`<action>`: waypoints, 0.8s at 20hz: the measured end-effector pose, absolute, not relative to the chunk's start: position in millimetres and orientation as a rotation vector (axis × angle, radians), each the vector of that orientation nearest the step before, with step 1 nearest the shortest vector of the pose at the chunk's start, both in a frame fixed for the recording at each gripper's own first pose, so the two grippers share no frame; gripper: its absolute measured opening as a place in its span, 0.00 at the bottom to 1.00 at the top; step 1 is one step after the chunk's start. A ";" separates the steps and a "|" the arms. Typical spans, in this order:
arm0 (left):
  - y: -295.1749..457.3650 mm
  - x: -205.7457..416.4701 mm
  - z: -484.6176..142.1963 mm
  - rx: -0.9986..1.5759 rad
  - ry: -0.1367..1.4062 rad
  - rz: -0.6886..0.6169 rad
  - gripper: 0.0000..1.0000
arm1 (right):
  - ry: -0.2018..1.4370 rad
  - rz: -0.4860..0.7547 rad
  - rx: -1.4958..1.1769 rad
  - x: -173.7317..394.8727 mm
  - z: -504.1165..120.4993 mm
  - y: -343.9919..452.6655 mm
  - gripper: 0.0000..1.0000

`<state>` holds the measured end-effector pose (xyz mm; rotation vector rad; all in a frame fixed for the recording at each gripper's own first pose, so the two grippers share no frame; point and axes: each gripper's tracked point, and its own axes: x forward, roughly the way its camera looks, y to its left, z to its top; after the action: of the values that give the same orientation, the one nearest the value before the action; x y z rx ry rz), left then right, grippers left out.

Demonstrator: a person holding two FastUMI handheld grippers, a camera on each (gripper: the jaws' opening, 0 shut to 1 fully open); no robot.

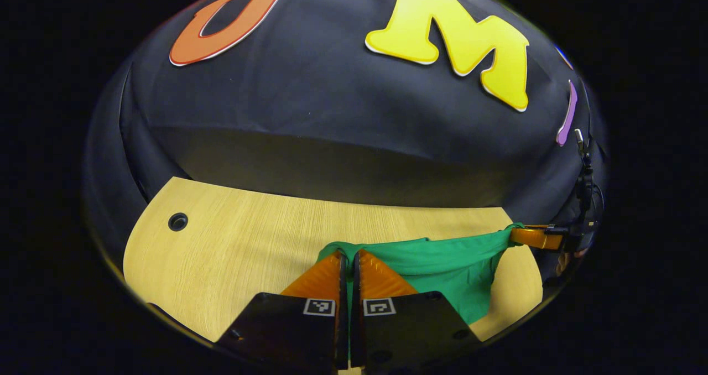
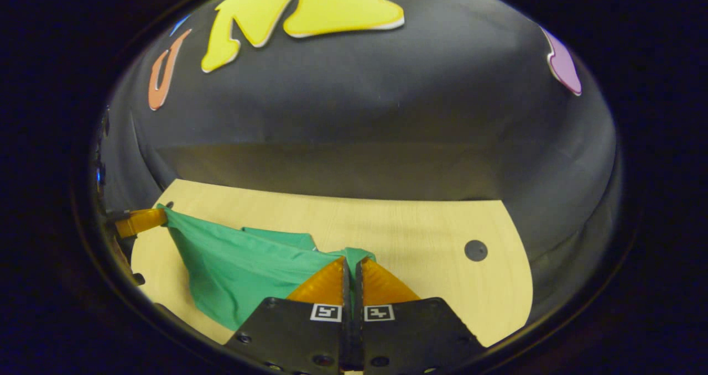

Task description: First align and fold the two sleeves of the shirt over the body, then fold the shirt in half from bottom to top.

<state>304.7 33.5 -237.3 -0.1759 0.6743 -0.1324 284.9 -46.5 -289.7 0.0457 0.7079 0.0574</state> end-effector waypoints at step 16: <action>44.2 317.8 -271.5 -0.066 0.703 -0.021 0.92 | 0.736 0.041 0.035 299.3 -314.5 -28.0 0.68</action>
<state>317.8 44.2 -271.5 -0.0662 0.7031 -0.0207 299.3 -28.0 -314.5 0.0354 0.7359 0.0406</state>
